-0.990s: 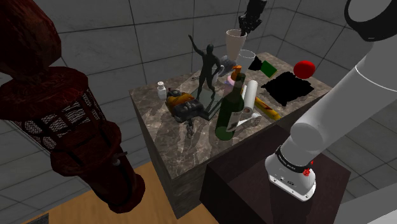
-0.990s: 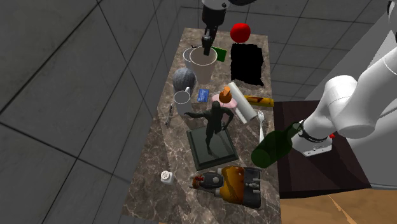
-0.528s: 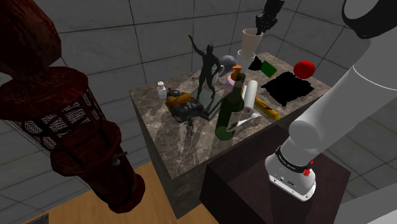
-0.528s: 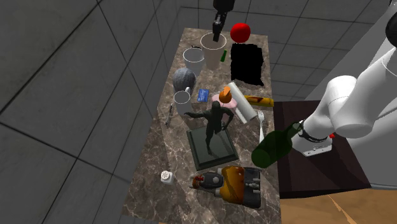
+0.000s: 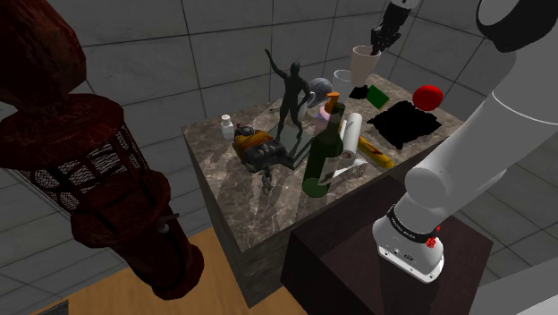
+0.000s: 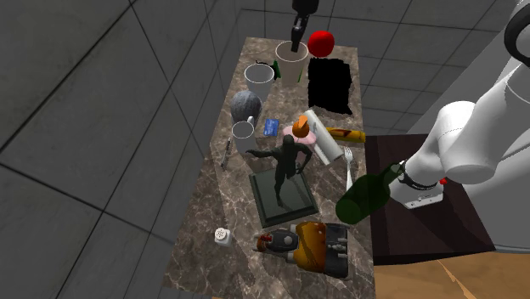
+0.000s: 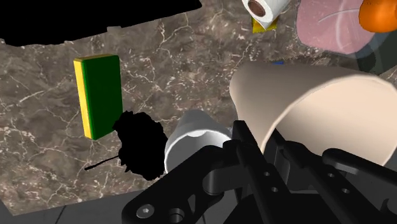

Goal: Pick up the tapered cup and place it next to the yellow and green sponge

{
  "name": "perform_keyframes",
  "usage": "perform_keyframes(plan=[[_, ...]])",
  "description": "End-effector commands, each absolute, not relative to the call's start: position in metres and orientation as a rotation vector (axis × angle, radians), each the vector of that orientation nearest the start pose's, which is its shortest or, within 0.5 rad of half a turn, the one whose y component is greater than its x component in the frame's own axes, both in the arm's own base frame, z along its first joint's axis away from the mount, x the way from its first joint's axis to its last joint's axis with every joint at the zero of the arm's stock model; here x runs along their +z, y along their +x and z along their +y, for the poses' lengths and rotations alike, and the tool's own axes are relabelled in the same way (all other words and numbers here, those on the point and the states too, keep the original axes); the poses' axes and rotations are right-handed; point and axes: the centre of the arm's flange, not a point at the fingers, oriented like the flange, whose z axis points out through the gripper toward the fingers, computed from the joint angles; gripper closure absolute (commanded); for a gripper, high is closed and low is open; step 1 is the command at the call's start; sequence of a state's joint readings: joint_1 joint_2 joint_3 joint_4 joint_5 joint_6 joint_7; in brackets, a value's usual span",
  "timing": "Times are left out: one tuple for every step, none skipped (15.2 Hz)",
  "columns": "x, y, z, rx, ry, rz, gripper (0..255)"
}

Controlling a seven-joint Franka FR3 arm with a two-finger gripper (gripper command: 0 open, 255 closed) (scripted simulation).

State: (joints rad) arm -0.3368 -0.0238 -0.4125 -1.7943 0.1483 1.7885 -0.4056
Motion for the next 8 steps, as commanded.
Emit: perform_keyframes(plan=[[0.539,0.416,-0.371,-0.148,-2.965,0.561,255],[0.534,0.416,-0.371,-0.148,-2.965,0.561,255],[0.528,0.416,-0.371,-0.148,-2.965,0.561,255],[0.523,0.416,-0.371,-0.148,-2.965,0.561,255],[0.518,0.416,-0.371,-0.148,-2.965,0.561,255],[0.512,0.416,-0.371,-0.148,-2.965,0.561,255],[0.507,0.416,-0.371,-0.148,-2.965,0.561,255],[0.502,0.416,-0.371,-0.148,-2.965,0.561,255]])
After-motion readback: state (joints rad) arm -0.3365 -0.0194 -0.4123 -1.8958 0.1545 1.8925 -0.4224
